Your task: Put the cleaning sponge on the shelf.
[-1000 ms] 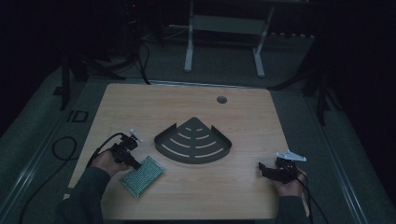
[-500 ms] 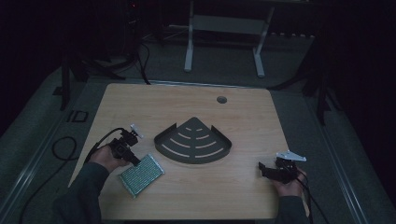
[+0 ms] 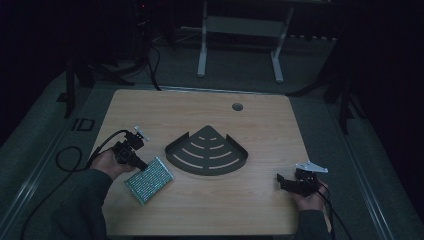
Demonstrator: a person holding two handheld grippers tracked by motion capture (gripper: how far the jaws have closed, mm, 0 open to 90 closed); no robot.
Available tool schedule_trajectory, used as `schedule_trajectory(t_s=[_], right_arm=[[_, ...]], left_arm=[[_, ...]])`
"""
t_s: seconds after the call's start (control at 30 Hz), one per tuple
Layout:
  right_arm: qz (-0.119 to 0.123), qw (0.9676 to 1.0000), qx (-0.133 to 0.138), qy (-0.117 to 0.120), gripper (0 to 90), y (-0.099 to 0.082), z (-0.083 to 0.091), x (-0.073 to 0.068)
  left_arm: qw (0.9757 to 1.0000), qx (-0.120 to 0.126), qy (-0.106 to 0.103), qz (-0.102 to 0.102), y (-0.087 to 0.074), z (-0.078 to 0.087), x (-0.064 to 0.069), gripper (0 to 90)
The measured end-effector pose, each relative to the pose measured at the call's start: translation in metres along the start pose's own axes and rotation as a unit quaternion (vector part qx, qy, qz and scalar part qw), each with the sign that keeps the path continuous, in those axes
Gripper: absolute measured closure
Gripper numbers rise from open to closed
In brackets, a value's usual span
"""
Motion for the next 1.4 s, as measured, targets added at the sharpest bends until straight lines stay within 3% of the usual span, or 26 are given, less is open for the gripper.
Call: schedule_trajectory(t_s=[0.4, 0.8, 1.4], right_arm=[[0.0, 1.0, 0.0, 0.0, 15.5, 0.0, 0.0, 0.0], [0.0, 1.0, 0.0, 0.0, 15.4, 0.0, 0.0, 0.0], [0.0, 1.0, 0.0, 0.0, 15.5, 0.0, 0.0, 0.0]], left_arm=[[0.9995, 0.027, 0.018, -0.003, 0.013, 0.022, -0.004, 90.0], [0.9987, 0.04, 0.029, -0.01, 0.029, 0.037, -0.003, 90.0], [0.998, 0.041, 0.034, -0.034, 0.057, 0.049, 0.006, 90.0]])
Point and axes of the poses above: each handheld gripper's, and its own axes: z roughly backward along the jaws, y roughly out of its top, x roughly to its right, the point moved 9 cm from there along -z, roughly forward along the jaws, and after that the axes turned 1 degree about -z, right-handed, at the moved point
